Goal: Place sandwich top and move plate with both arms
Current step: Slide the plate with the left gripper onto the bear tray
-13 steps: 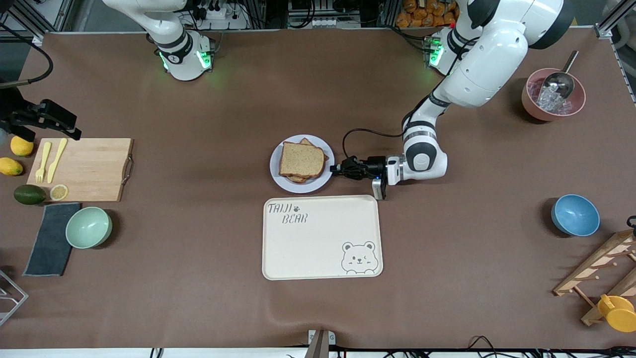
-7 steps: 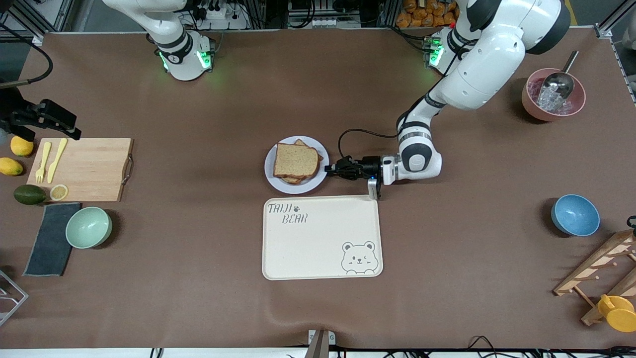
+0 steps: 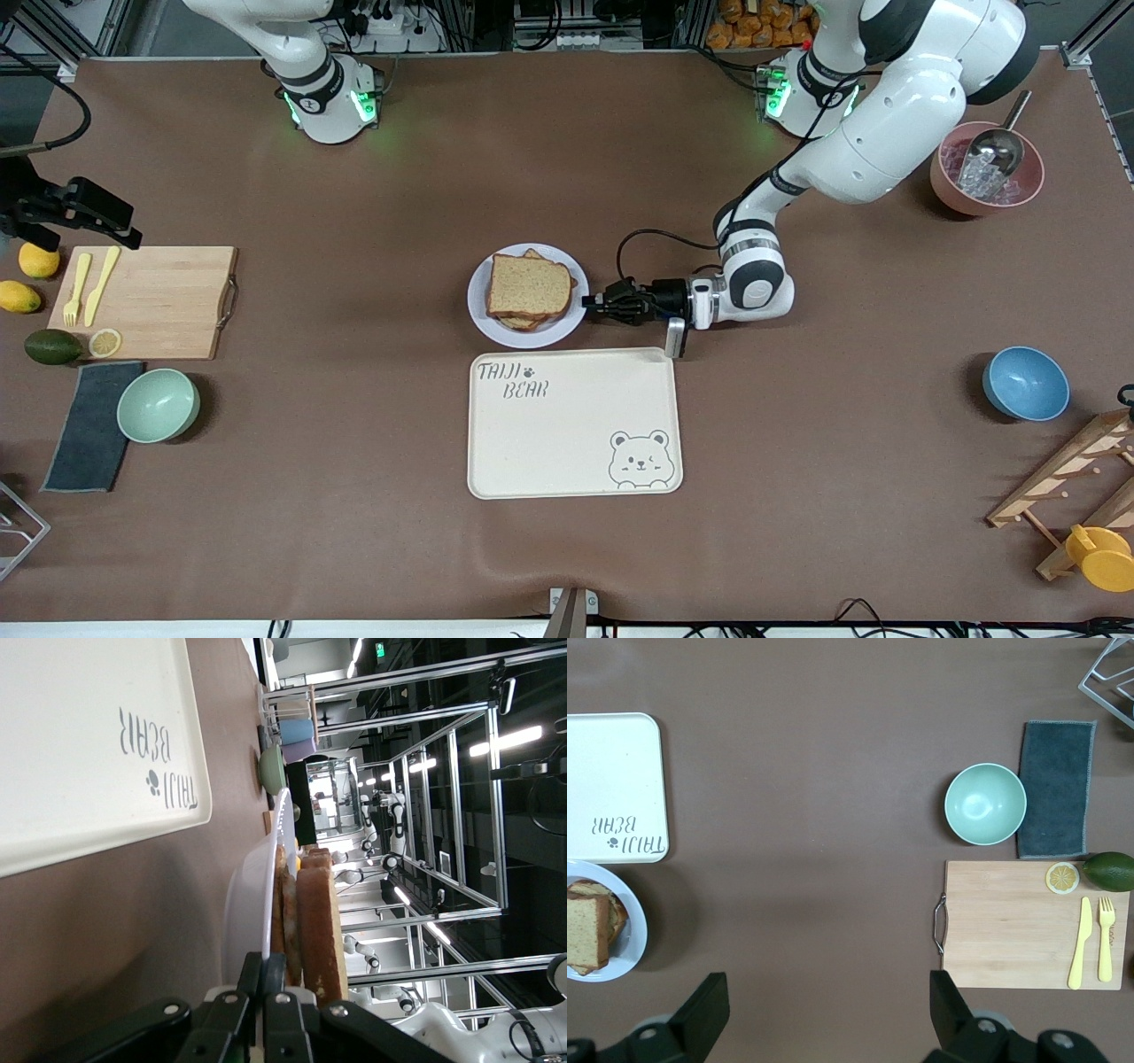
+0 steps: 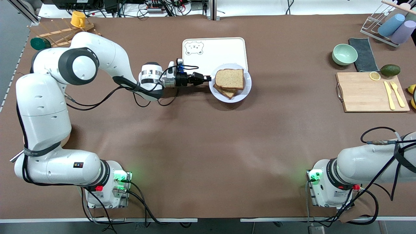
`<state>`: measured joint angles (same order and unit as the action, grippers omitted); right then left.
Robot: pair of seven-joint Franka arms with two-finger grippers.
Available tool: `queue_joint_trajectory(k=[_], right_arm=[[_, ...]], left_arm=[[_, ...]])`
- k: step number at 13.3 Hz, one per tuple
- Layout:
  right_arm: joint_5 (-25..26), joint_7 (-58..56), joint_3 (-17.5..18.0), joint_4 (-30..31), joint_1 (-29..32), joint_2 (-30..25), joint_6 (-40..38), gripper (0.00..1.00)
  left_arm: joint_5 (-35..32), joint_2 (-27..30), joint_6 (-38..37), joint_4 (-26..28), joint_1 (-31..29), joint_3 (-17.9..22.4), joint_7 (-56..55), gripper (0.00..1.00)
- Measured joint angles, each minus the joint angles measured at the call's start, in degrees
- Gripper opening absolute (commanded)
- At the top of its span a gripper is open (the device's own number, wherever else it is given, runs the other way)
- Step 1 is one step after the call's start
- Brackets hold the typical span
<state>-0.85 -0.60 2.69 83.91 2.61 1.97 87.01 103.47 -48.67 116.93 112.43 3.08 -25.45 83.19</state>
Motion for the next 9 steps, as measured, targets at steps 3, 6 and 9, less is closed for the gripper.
queue_joint_trajectory(k=[3,6,9], right_arm=[[0.0,0.0,0.0,0.0,0.0,0.0,0.0,1.0],[0.0,0.0,0.0,0.0,0.0,0.0,-0.1,1.0],[0.0,0.0,0.0,0.0,0.0,0.0,-0.1,1.0]], left_arm=[[0.0,0.0,-0.1,-0.3,-0.8,-0.5,0.0,0.0],[0.0,0.6,-0.3,-0.5,-1.8,-0.8,-0.5,0.0],[0.0,2.6,-0.3,-1.0,-2.8,-1.0,-3.4,0.0]])
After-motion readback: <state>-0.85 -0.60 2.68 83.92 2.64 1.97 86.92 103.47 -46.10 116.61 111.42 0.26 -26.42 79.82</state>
